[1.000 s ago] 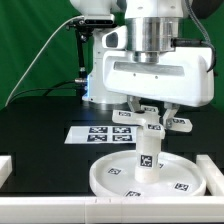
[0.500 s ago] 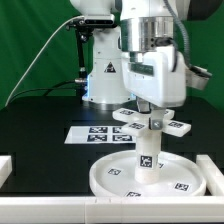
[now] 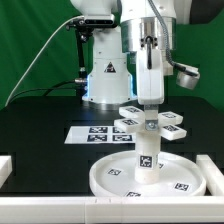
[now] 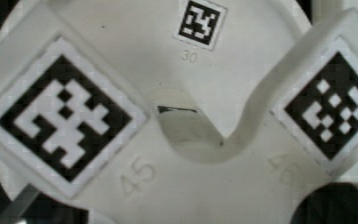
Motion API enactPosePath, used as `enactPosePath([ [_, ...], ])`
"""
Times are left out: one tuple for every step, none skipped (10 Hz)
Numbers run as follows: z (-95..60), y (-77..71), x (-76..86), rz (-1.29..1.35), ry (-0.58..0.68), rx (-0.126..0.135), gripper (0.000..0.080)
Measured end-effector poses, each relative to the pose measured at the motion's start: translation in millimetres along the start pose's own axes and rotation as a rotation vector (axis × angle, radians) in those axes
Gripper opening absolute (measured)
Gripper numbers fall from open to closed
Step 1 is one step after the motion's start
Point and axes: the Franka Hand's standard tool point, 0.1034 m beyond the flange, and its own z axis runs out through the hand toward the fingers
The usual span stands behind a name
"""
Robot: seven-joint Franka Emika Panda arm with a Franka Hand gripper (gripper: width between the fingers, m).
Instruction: Assemble round table
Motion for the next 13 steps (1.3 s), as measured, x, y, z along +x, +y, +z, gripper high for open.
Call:
enactPosePath([
  [-0.9, -0.5, 0.1, -0.036, -0.002, 0.000, 0.0641],
  [-7.1, -3.0, 1.1, -0.058, -0.010, 0.001, 0.0647],
  [-15.2, -5.5, 0.2, -0.140, -0.019, 0.001, 0.0647],
  [-23.4, -7.0, -2.4, -0.227, -0.032, -0.001, 0.0648],
  [-26.8, -8.9, -2.7, -0.360, -0.035, 0.002, 0.0648],
  [-27.4, -9.7, -2.1, -0.492, -0.037, 0.003, 0.0648],
  [-27.0, -7.7, -4.1, -0.630, -0.034, -0.007, 0.0648],
  [-28.4, -6.8, -4.9, -0.798, -0.039, -0.019, 0.0648],
  [-31.4, -8.8, -5.8, -0.965, -0.052, -0.032, 0.0648],
  [-31.3, -8.5, -8.5, -1.044, -0.052, -0.038, 0.0648],
  [-28.3, -4.6, -11.4, -1.063, -0.038, -0.026, 0.0648],
  [-28.3, -5.4, -9.3, -1.161, -0.040, -0.025, 0.0648],
  [-28.3, -5.8, -8.3, -1.210, -0.039, -0.025, 0.0648],
])
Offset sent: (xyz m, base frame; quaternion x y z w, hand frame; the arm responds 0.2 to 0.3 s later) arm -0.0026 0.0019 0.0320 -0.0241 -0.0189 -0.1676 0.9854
